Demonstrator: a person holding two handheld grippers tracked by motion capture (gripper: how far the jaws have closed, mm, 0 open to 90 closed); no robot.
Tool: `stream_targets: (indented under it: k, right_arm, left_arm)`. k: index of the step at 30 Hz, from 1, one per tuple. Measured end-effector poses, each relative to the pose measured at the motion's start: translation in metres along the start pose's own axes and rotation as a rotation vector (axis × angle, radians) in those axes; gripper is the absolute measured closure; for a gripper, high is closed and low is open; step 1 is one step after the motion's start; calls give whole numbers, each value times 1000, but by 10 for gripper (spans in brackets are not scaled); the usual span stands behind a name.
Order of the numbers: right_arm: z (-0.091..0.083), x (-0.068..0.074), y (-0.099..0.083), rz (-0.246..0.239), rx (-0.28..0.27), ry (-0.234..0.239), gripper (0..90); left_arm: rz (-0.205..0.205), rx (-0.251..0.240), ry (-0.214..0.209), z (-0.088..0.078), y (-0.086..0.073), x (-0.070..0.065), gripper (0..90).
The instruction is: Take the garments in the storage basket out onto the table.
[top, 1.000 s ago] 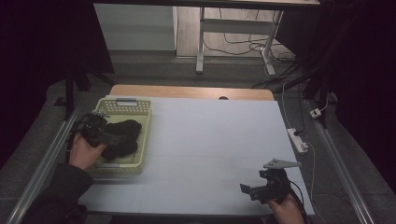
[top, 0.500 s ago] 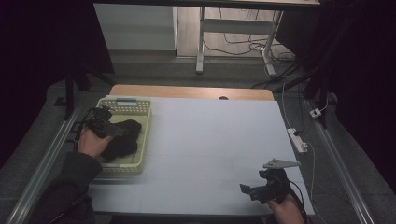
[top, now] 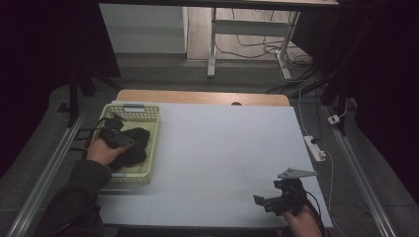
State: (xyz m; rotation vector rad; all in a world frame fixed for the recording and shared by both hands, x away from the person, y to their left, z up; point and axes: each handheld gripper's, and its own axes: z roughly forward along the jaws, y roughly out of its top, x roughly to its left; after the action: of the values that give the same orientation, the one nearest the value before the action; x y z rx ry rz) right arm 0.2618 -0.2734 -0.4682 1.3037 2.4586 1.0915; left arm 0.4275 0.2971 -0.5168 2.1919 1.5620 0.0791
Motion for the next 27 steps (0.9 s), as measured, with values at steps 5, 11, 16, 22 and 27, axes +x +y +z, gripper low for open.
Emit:
stream_targets:
  k: [5,11,16,22,27]
  right_arm:
    - [0,0,0,-3,4,-2,13]
    - [0,1,0,-7,3,-3,14]
    - [0,1,0,-6,1,-4,14]
    - [-1,1,0,-7,-4,-4,14]
    - [-1,1,0,-17,-3,-3,14]
  left_arm:
    - [9,23,26,2,0,-3,82]
    - [-27,52,-21,-4,-1,-6,402]
    - [-49,70,-7,-9,-3,-8,535]
    - [17,49,46,-17,-1,-17,548]
    - [40,-26,44,-30,-1,-22,548]
